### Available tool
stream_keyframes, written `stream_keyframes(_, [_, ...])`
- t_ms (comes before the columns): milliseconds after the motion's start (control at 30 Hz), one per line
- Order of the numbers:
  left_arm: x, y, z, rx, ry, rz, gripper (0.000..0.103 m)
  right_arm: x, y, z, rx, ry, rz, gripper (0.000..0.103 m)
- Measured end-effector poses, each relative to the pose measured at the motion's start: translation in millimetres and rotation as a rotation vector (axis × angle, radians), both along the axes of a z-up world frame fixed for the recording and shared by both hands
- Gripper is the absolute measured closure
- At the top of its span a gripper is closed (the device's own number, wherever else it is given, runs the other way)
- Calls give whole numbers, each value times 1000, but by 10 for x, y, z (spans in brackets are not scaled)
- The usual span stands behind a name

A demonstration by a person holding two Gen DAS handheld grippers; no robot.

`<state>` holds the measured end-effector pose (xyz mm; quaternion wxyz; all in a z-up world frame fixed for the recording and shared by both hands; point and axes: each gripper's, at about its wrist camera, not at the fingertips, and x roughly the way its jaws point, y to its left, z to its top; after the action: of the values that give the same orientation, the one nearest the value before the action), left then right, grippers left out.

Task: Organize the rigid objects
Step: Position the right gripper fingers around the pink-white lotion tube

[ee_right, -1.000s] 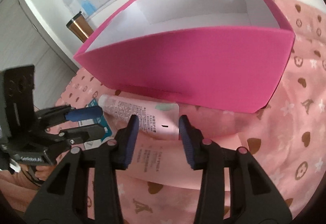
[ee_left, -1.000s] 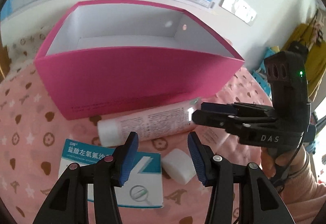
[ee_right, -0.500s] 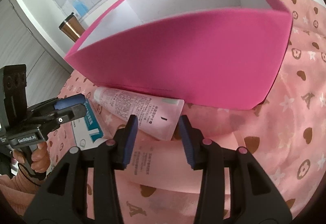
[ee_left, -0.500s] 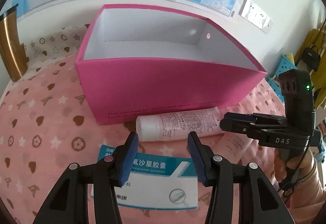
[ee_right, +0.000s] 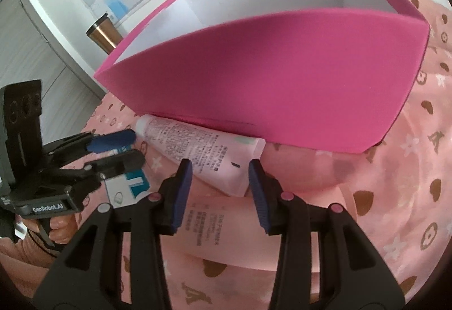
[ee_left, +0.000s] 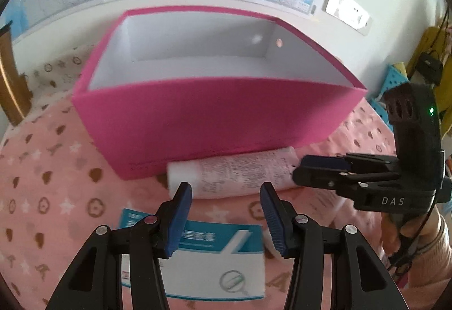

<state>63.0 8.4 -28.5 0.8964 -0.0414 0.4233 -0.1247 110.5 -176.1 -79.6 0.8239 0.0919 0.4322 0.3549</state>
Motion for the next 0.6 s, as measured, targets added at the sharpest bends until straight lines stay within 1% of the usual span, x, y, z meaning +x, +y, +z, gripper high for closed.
stream_keyframes(100, [19,160,18,-1,2,33,53,20,-58,-2,4,7,-23,59])
stream_keyframes(200, [70,244,-27,-7,25,39,53,29,-75,-7,5,13,-33,58])
stream_keyframes(400, [121,189,-94,-29,44,-1,53,30,-48,-11,-4,19,-42,58])
stream_keyframes(600, [135,153,-94,-27,50,-7,53,26,-2,-8,-16,10,-33,56])
